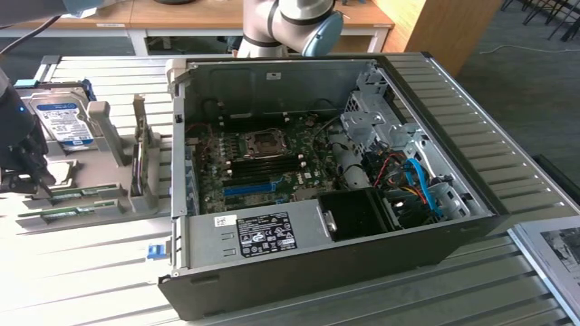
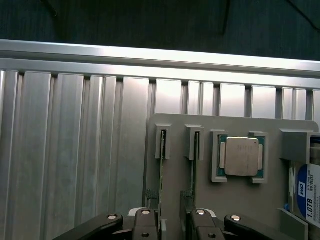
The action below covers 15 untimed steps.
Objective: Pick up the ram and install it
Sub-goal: 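Pick up the ram and move it above insertion slot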
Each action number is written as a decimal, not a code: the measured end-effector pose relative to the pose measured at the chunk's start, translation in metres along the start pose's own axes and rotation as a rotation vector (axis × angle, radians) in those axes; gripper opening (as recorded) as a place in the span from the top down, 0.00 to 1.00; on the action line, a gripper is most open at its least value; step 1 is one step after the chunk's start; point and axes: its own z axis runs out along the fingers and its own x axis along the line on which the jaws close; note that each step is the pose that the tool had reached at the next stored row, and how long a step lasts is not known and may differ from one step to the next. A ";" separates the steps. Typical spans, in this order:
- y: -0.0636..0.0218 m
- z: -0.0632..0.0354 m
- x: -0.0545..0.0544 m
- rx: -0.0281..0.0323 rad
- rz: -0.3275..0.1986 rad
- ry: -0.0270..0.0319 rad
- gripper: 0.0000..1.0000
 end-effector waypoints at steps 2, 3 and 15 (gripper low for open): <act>0.0000 0.0010 0.000 0.0002 0.000 -0.0001 0.69; -0.0001 0.0015 0.000 0.0001 0.000 -0.0001 0.69; -0.0005 0.0114 0.001 0.0000 0.000 0.0000 0.69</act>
